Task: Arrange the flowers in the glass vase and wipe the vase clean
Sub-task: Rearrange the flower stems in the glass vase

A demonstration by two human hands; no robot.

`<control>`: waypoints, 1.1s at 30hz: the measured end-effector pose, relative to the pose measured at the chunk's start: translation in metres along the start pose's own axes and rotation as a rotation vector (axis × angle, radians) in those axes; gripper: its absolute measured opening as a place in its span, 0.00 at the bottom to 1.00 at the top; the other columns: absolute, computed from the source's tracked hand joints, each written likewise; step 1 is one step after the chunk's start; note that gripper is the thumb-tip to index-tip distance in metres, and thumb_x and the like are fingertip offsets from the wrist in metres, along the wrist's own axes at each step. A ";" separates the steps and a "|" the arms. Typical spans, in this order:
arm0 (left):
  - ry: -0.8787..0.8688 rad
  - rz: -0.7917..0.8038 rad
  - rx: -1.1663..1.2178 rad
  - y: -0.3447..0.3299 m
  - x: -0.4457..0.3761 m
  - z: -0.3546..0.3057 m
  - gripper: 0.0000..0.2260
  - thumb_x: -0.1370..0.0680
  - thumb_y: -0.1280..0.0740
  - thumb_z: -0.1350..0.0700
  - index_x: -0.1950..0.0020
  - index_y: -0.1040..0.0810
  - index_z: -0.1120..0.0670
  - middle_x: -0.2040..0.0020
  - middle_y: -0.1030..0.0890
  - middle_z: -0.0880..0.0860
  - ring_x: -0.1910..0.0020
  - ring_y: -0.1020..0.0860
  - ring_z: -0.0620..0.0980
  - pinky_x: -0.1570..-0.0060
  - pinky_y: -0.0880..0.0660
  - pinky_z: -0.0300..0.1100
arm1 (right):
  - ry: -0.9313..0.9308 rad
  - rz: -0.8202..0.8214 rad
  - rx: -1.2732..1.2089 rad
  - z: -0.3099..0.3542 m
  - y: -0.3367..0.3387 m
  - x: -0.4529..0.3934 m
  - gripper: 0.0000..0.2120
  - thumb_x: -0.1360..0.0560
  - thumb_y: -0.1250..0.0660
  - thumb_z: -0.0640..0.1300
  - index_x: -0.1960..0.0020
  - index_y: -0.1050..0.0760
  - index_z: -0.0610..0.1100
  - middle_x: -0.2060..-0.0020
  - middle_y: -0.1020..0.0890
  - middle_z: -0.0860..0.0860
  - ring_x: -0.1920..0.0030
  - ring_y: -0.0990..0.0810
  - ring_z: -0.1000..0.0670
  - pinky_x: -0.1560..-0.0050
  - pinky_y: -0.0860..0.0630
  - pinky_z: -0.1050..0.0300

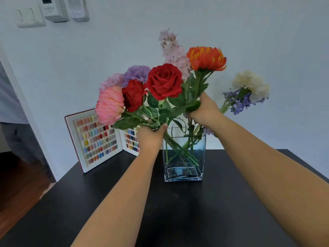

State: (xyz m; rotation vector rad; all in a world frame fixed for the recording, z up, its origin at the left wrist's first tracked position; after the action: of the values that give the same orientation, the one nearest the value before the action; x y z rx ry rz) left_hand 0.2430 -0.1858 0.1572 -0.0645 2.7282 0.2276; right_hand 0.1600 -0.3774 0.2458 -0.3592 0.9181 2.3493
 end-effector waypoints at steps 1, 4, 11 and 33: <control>-0.011 0.016 -0.039 0.000 -0.002 -0.002 0.11 0.26 0.23 0.51 0.61 0.22 0.55 0.64 0.20 0.50 0.65 0.23 0.48 0.61 0.29 0.39 | 0.011 -0.014 0.015 0.000 0.003 0.001 0.27 0.33 0.25 0.44 0.39 0.33 0.45 0.52 0.22 0.49 0.49 0.23 0.45 0.53 0.28 0.55; -0.051 0.050 -0.170 0.000 -0.010 -0.009 0.18 0.25 0.25 0.52 0.70 0.28 0.55 0.72 0.25 0.50 0.72 0.27 0.47 0.74 0.35 0.33 | 0.037 -0.054 0.080 0.001 0.009 0.004 0.26 0.33 0.25 0.45 0.39 0.32 0.44 0.48 0.21 0.45 0.47 0.22 0.42 0.53 0.28 0.56; -0.245 0.146 -0.389 -0.004 -0.017 -0.037 0.14 0.22 0.30 0.57 0.65 0.27 0.60 0.71 0.28 0.52 0.69 0.27 0.52 0.75 0.40 0.35 | 0.027 -0.120 0.025 -0.004 0.003 0.007 0.25 0.33 0.25 0.43 0.41 0.33 0.44 0.57 0.25 0.52 0.56 0.23 0.46 0.59 0.30 0.57; -0.245 0.303 -0.359 -0.012 -0.018 -0.044 0.08 0.25 0.26 0.57 0.60 0.21 0.58 0.64 0.20 0.54 0.59 0.20 0.54 0.65 0.28 0.36 | 0.076 -0.096 0.135 -0.013 -0.030 0.020 0.25 0.32 0.25 0.41 0.42 0.35 0.43 0.56 0.20 0.44 0.59 0.24 0.45 0.62 0.26 0.55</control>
State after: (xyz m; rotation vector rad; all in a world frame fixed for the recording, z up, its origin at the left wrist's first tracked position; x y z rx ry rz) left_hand 0.2436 -0.2047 0.2023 0.2617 2.4126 0.7572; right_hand 0.1631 -0.3603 0.2119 -0.4304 1.0653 2.1863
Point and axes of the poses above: each hand's wrist, its own x-axis away from the middle knuckle, its own y-axis out of the back of the hand, z = x × y, the point moved 8 cm from there along -x, towards the middle knuckle
